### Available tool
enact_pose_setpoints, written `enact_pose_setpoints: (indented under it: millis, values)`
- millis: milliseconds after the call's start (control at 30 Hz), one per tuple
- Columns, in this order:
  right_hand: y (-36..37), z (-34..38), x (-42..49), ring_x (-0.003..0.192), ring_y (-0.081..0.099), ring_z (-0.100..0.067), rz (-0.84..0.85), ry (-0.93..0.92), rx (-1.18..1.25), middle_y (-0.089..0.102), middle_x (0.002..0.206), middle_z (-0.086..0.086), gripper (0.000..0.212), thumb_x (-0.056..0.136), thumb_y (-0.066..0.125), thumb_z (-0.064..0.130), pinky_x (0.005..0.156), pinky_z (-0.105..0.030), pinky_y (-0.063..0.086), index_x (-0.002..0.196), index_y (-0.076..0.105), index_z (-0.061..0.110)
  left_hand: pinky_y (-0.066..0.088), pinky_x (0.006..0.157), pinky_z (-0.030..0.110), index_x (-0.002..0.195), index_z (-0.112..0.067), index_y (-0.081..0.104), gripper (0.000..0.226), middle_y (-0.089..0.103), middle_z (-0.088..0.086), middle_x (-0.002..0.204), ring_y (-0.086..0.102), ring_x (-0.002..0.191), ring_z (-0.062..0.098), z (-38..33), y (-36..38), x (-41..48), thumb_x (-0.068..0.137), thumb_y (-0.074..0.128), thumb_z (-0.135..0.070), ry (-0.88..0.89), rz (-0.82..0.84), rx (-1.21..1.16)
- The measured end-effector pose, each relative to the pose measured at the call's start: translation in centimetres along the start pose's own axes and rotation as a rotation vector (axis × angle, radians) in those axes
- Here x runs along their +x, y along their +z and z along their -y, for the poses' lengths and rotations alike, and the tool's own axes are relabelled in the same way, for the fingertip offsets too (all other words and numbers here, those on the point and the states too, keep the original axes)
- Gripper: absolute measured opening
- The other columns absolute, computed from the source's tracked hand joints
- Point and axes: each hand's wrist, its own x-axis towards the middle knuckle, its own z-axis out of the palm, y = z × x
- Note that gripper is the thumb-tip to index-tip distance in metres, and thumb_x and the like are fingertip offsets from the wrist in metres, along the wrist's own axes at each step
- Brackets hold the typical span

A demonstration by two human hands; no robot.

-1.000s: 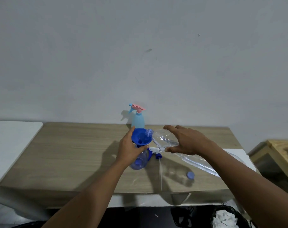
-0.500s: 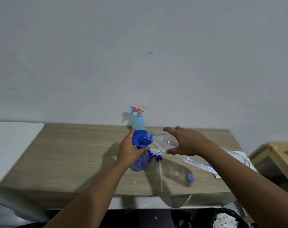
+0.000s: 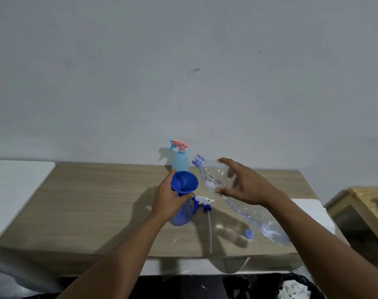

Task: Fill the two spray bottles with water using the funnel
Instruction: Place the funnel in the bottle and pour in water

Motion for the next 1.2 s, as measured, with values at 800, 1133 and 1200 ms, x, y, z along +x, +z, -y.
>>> enact_pose_setpoints:
  millis: [800, 1133, 1200]
  values:
    - [5.0, -5.8, -0.9, 0.113, 0.055, -0.018, -0.69, 0.358, 0.547, 0.053, 0.136, -0.003, 0.087, 0.078, 0.084, 0.03, 0.099, -0.046, 0.051, 0.147, 0.031, 0.022, 0.059, 0.087, 0.035, 0.131, -0.022, 0.054, 0.079, 0.068, -0.011, 0.112, 0.065, 0.103, 0.009, 0.2, 0.4, -0.3, 0.063, 0.094, -0.028, 0.009, -0.005, 0.009]
    - [5.1, -5.6, -1.9, 0.121, 0.051, -0.017, -0.666, 0.4, 0.594, 0.048, 0.138, -0.001, 0.12, 0.066, 0.092, 0.033, 0.101, -0.038, 0.048, 0.155, 0.012, 0.031, 0.052, 0.097, 0.034, 0.153, -0.026, 0.029, 0.115, 0.056, -0.014, 0.124, 0.059, 0.114, 0.013, -0.5, 0.3, -0.8, 0.059, 0.096, -0.023, 0.001, -0.003, -0.021]
    - [4.9, -4.7, -2.3, 0.117, 0.049, -0.016, -0.82, 0.382, 0.526, 0.041, 0.136, 0.003, 0.113, 0.064, 0.093, 0.035, 0.096, -0.032, 0.046, 0.151, 0.022, 0.026, 0.052, 0.097, 0.034, 0.154, -0.028, 0.026, 0.118, 0.055, -0.015, 0.124, 0.059, 0.115, 0.012, -0.6, 0.2, -0.8, 0.058, 0.096, -0.024, -0.003, 0.001, -0.026]
